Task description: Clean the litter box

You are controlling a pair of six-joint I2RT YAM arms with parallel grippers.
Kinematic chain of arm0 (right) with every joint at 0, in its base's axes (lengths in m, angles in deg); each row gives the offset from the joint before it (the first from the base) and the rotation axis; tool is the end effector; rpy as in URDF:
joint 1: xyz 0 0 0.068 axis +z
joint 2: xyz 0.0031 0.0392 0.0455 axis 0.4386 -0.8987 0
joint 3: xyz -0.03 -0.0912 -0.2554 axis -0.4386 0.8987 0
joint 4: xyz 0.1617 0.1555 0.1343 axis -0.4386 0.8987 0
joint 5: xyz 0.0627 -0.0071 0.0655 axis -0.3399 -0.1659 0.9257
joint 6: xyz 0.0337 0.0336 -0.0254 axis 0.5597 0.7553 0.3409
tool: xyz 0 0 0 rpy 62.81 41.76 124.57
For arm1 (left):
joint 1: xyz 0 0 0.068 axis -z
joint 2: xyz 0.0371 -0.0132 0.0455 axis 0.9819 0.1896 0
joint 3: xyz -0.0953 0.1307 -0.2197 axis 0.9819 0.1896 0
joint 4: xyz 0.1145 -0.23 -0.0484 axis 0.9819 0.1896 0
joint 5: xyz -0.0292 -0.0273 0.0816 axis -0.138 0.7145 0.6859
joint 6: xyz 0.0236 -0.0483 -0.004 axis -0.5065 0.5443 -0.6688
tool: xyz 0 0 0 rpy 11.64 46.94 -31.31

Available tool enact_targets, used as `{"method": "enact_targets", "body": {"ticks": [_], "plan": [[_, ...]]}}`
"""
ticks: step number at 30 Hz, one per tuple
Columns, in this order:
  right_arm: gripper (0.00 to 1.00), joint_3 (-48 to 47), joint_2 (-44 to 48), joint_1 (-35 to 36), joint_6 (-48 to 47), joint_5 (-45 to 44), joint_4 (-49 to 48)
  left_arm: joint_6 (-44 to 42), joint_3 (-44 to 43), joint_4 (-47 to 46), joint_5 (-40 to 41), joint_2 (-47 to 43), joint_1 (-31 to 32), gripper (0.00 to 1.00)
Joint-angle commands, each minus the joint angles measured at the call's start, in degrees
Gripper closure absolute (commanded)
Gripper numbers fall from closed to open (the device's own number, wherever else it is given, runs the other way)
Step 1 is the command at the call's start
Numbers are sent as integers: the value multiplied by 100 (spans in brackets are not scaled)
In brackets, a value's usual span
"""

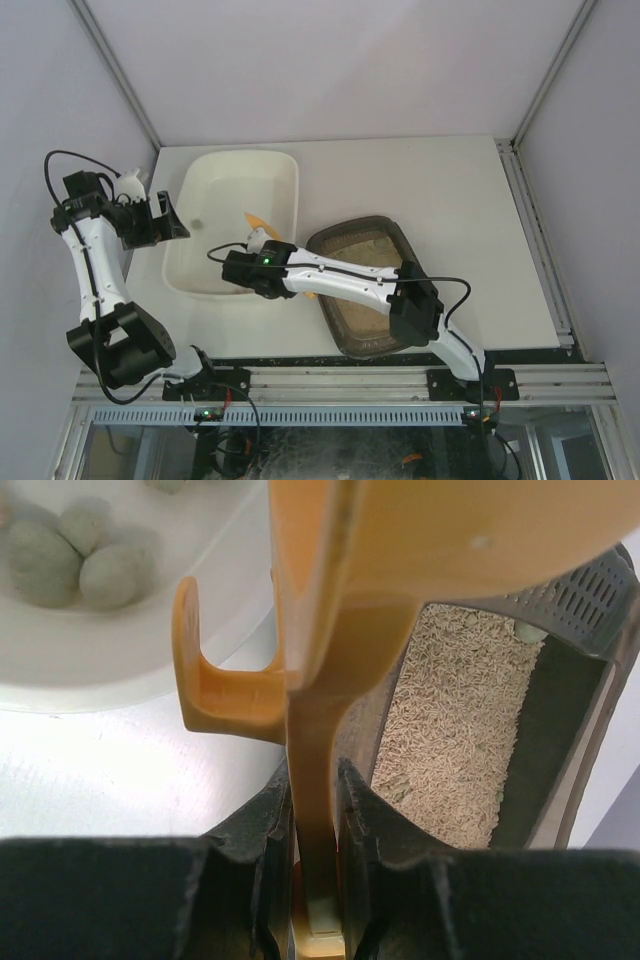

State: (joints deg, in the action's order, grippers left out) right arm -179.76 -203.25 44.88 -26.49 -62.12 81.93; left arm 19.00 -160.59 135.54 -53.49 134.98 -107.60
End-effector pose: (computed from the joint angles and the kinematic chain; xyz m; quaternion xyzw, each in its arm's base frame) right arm 0.1652 0.4124 0.2578 -0.3260 0.8906 -0.1591 0.2744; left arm 0.2364 0.1082 0.3422 -0.0557 0.9394 -0.1548 0.3008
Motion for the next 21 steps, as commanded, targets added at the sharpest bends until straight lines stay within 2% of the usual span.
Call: {"method": "enact_targets", "body": {"ticks": [1, 4, 8, 12, 16, 21], "plan": [[100, 180, 648, -124, 63, -231, -200, -151, -242, 30, 25, -131, 260, 0], [100, 913, 1415, -311, 202, 82, -850, -220, -425, -73, 302, -144, 861, 0], [100, 2406, 2942, -761, 645, 548, -1700, -533, -667, -259, 538, -147, 1875, 0], [100, 4000, 4435, -1250, 1222, 776, -2196, -982, -818, -670, 1110, 3, 3090, 0], [100, 5112, 5930, -1591, 1719, 983, -2619, -1329, -1375, -689, 1252, 774, 4102, 0], [100, 5833, 6987, -1643, 2197, 1033, -2690, -1344, -2787, -316, 865, 2264, 5000, 0]]}}
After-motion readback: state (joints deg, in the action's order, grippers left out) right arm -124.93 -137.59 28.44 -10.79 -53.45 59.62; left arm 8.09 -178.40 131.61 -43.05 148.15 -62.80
